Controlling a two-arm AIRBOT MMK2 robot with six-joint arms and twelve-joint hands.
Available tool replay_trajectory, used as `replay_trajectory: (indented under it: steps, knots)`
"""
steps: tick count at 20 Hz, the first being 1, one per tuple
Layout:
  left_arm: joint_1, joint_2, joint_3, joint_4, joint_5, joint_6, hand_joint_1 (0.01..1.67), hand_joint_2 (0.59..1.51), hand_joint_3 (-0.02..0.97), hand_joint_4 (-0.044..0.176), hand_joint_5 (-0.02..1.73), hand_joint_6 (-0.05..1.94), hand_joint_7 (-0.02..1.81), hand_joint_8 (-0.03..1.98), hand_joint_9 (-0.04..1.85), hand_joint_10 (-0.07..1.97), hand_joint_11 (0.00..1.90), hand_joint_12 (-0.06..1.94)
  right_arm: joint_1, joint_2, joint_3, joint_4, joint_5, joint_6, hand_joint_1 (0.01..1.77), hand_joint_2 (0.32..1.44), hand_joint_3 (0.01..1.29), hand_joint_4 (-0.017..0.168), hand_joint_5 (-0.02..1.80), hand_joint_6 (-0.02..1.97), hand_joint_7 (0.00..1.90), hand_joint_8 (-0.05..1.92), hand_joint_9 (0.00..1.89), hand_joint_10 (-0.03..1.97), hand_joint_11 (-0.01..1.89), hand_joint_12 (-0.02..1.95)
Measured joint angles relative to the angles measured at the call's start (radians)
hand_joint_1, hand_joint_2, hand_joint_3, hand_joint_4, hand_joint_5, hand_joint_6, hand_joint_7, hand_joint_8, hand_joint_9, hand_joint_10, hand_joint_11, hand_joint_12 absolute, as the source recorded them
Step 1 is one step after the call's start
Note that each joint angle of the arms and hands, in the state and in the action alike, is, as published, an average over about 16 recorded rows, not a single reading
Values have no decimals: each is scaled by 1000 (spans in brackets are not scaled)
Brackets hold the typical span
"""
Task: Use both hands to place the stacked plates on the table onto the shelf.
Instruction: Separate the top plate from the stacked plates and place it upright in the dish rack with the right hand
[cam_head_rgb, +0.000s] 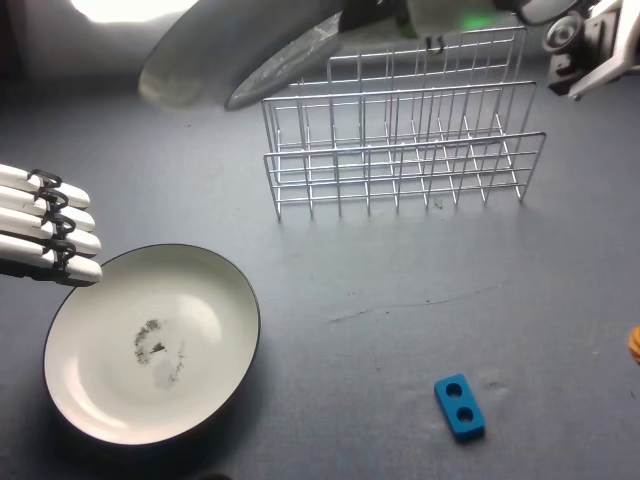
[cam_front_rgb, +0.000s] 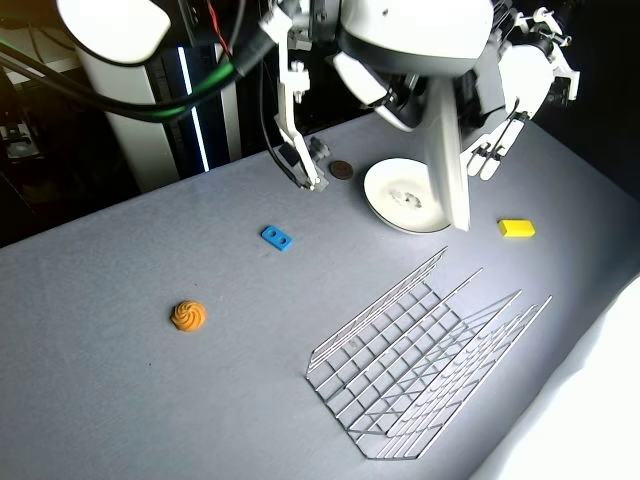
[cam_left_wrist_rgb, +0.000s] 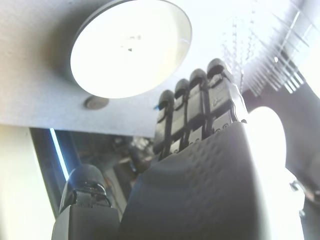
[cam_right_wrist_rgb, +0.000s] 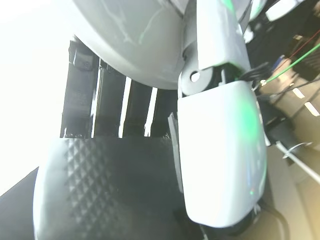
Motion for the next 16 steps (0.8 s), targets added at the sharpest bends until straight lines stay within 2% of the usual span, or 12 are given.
replay_trajectory:
  steps: [7,12,16]
  knots:
    - [10,7,-13,-11,7,-7,13,1068,18,1,130,18,102,19,64,12,29,7,60,12,72,-188,-76,397,1348,925,12,-3,1043,798,1194,573,1101,903,876,1015]
    - [25,10,-28,-17,25,-14,13,1071,17,1,135,19,110,19,69,12,32,13,85,1,146,-334,-135,688,1352,925,12,-5,1046,783,1194,579,1124,775,849,1060]
    - [42,10,-47,-9,49,-17,13,1072,17,2,139,18,112,19,71,12,33,21,98,-17,203,-392,-171,832,1348,927,12,-7,1051,754,1198,603,1141,695,840,1088]
